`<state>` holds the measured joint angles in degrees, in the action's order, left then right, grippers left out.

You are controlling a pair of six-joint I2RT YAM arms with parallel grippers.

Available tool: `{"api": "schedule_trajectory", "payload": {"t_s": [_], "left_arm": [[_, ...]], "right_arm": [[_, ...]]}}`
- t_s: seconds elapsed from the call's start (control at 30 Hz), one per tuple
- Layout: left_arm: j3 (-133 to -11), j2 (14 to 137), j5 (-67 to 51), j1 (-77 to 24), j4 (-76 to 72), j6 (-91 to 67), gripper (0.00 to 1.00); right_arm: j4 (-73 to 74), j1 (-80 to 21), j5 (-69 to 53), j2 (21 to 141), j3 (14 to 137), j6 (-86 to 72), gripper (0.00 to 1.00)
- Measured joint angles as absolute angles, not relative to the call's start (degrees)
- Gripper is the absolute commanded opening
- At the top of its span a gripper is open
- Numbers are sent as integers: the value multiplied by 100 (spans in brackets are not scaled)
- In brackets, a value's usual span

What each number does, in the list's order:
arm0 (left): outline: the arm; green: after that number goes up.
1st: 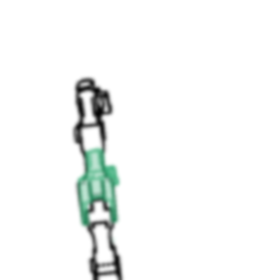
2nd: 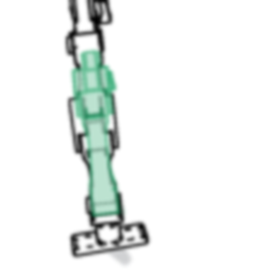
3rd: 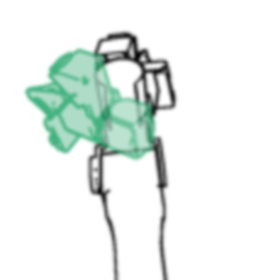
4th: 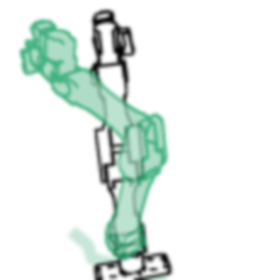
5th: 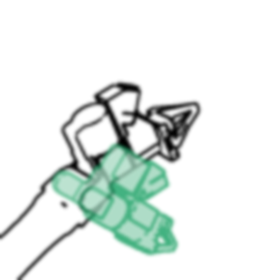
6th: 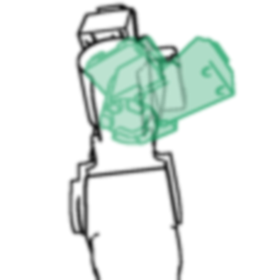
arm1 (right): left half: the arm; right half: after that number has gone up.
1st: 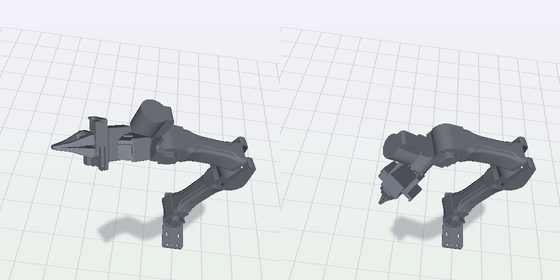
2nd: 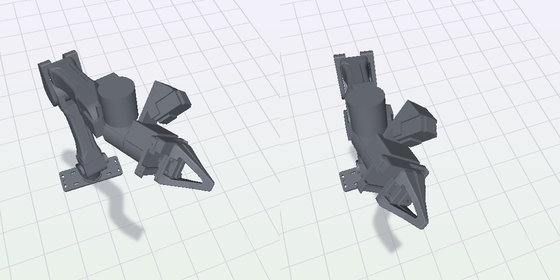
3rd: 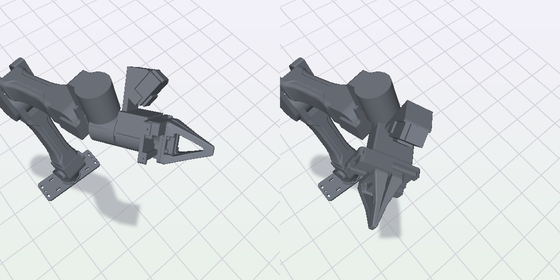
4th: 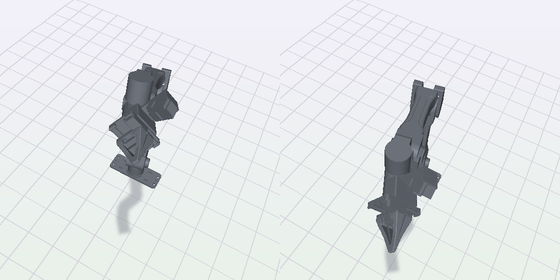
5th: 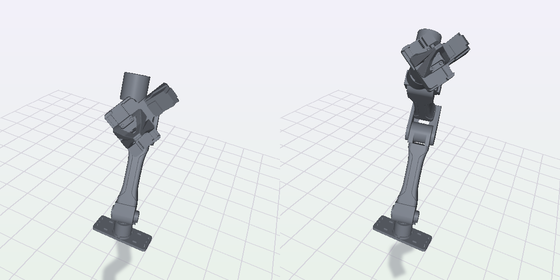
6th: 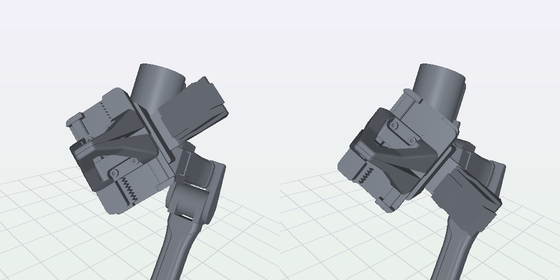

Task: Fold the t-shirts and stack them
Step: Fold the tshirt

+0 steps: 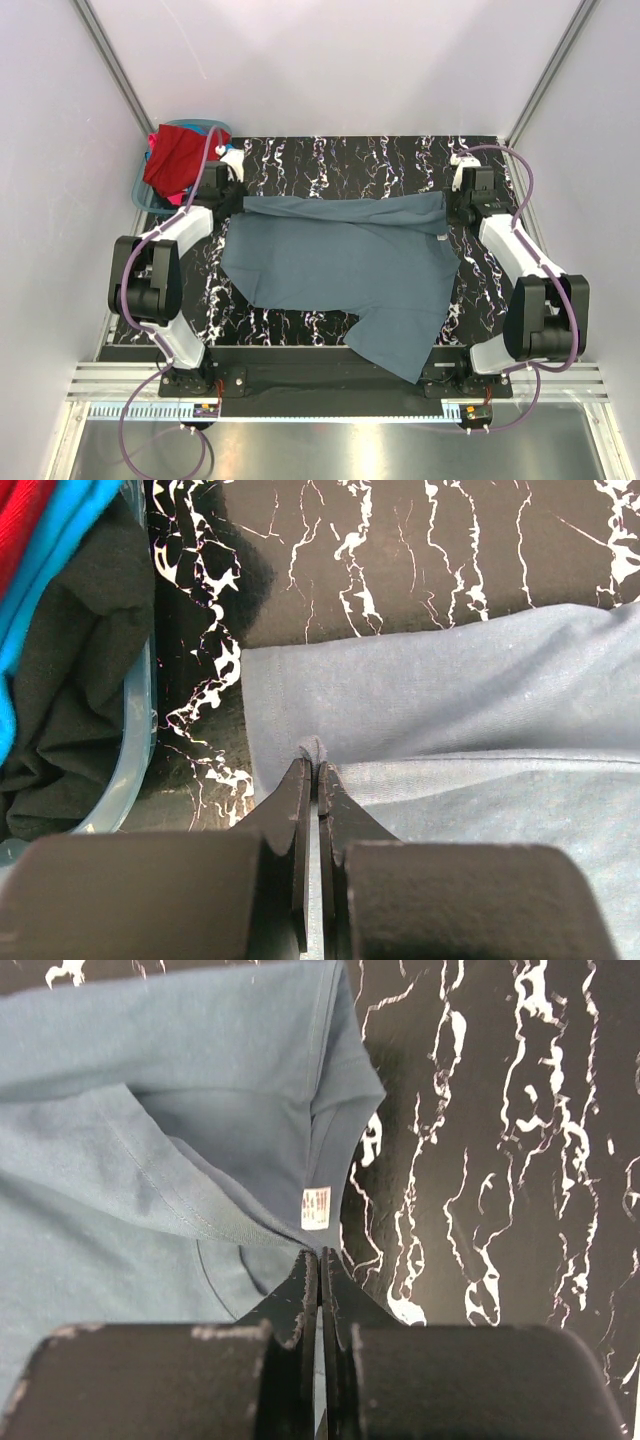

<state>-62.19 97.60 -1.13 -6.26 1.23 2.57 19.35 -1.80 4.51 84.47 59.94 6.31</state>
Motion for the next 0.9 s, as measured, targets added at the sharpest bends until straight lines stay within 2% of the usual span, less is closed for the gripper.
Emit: {"api": "schedule_trajectory", "payload": {"t_s": [0.03,0.07,0.1,0.13,0.17,0.23,0.27,0.3,0.47,0.67,0.77,0.9], "left_arm": [[-6219,9760,-93,-639,126,279,7],[-6219,9760,-78,-648,126,298,29],[-6206,9756,-62,-661,117,357,45],[-6167,9734,-38,-672,115,384,66],[-6108,9699,1,-681,119,414,83],[-5977,9585,75,-690,191,416,89],[-5920,9504,121,-692,268,405,90],[-5885,9419,156,-692,342,401,91],[-5854,8862,224,-692,622,137,93],[-6099,8580,425,-963,1009,-1028,96],[-6302,8691,600,-1372,1275,-1737,95],[-6877,9260,694,-1743,1575,-2576,93]], "right_arm": [[1949,-180,438,8438,5968,628,0],[1951,-178,427,8427,5942,622,13],[1962,-180,397,8425,5933,596,18],[1964,-178,379,8416,5929,572,24],[1962,-178,351,8399,5922,543,43],[1966,-174,276,8302,5898,482,82],[1968,-176,239,8235,5885,419,95],[1988,-174,209,8141,5876,395,100],[2110,-174,47,7533,5876,189,100],[2287,-174,-167,7140,6119,-593,100],[2276,-176,-451,7443,6333,-1096,100],[2239,-176,-652,8597,6687,-1555,100]]}}
